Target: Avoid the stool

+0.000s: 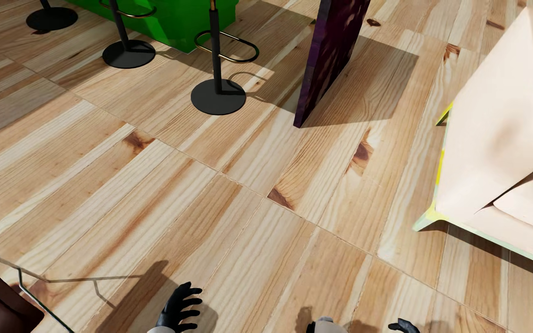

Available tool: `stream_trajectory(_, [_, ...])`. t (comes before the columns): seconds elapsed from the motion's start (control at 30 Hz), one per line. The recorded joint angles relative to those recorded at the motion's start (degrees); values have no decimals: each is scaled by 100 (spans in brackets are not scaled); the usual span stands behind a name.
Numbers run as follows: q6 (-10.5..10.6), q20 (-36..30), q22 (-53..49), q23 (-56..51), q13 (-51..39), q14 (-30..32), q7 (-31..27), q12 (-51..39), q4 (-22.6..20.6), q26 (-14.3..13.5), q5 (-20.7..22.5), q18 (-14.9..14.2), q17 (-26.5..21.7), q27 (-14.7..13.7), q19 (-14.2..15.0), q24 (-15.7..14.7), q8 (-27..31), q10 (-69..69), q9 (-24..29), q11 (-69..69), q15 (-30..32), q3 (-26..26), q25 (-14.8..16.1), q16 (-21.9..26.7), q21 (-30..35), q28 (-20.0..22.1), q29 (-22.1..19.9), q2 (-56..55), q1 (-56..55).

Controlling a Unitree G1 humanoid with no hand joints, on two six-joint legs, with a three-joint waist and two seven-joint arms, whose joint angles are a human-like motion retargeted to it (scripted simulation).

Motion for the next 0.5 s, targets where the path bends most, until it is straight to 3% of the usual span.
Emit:
stream_trajectory(0.03, [253, 186, 161, -140, -230, 455, 300, 86, 314, 8, -92, -217, -11, 21, -395, -44, -282, 387, 57, -2, -289, 191, 164, -41, -2, -233, -254, 337, -358])
stream_trajectory(0.07, [493, 266, 117, -343, -569, 217, 501, 307, 490, 89, -204, -497, -21, 90, 6, -1, -434, 477, 161, -89, -515, 578, 292, 103, -62, -440, -507, 753, -666])
stream_trajectory(0.13, [849, 359, -58, -812, -1194, -416, 530, 1045, 758, 314, -372, -425, 369, 170, -10, 223, -683, -711, -49, -34, -952, 1047, 434, 352, 481, -482, -845, 1309, -1065])
stream_trajectory(0.17, [951, 15, 450, -821, -1525, -257, 426, 1167, 736, 377, -500, -547, 667, 51, 212, 274, -459, -1376, -155, 972, -653, 940, 400, 531, 597, -326, -840, 1008, -988])
stream_trajectory(0.2, [863, -166, 785, -536, -1424, -430, 345, 1088, 542, 489, -350, -550, 764, -294, 353, 192, 130, -1457, -161, 1788, -100, 688, 312, 510, 711, -87, -693, 586, -728])
stream_trajectory(0.23, [698, 8, 608, -565, -1019, -571, 283, 1133, 378, 575, -152, -572, 771, -472, 464, 49, 594, -1639, -149, 1821, -231, 413, 191, 370, 570, 142, -465, 278, -397])
stream_trajectory(0.27, [499, 144, 383, -520, -562, -701, 165, 1133, 212, 562, -118, -604, 587, -518, 539, -78, 760, -1831, -206, 1441, -646, 50, 44, 206, 414, 345, -200, -13, -107])
stream_trajectory(0.3, [278, 127, 67, -259, -188, -846, 24, 827, 88, 537, -74, -662, 457, -435, 621, -70, 794, -1976, -234, 758, -581, -34, -73, 68, 158, 428, 17, -130, 182])
stream_trajectory(0.33, [257, 230, -246, -46, 5, -933, -127, 590, 66, 429, -130, -559, 195, -255, 549, -32, 647, -1637, -252, 138, -260, -3, -111, -252, 108, 368, 170, 39, 212])
stream_trajectory(0.37, [500, -91, -56, 125, -140, -607, 18, 474, 242, 172, -139, -133, -86, 11, -157, -48, 297, -736, -194, 152, -545, 199, -56, -329, 138, 93, 209, 363, -64])
stream_trajectory(0.4, [687, 59, 125, 7, -402, -379, 288, 616, 367, -40, -146, -144, -73, 260, 50, -141, 79, -231, -145, -12, -727, 482, 57, -133, 59, -331, 99, 755, -312])
stream_trajectory(0.43, [849, 251, 181, -264, -643, -372, 500, 810, 374, -137, -193, -385, -5, 423, 89, -253, -143, 2, -117, -250, -878, 763, 204, 84, 80, -662, -86, 1199, -526])
stream_trajectory(0.47, [940, 333, 57, -665, -843, -413, 691, 1024, 305, -116, -307, -443, 145, 486, 115, -336, -350, -64, -112, -497, -1022, 1121, 373, 210, 203, -813, -325, 1653, -720])
stream_trajectory(0.5, [1014, 414, -114, -830, -1159, -442, 715, 1193, 309, -3, -342, -428, 295, 363, 203, -333, -445, -391, -166, -640, -1186, 1378, 500, 139, 368, -756, -513, 2001, -933])
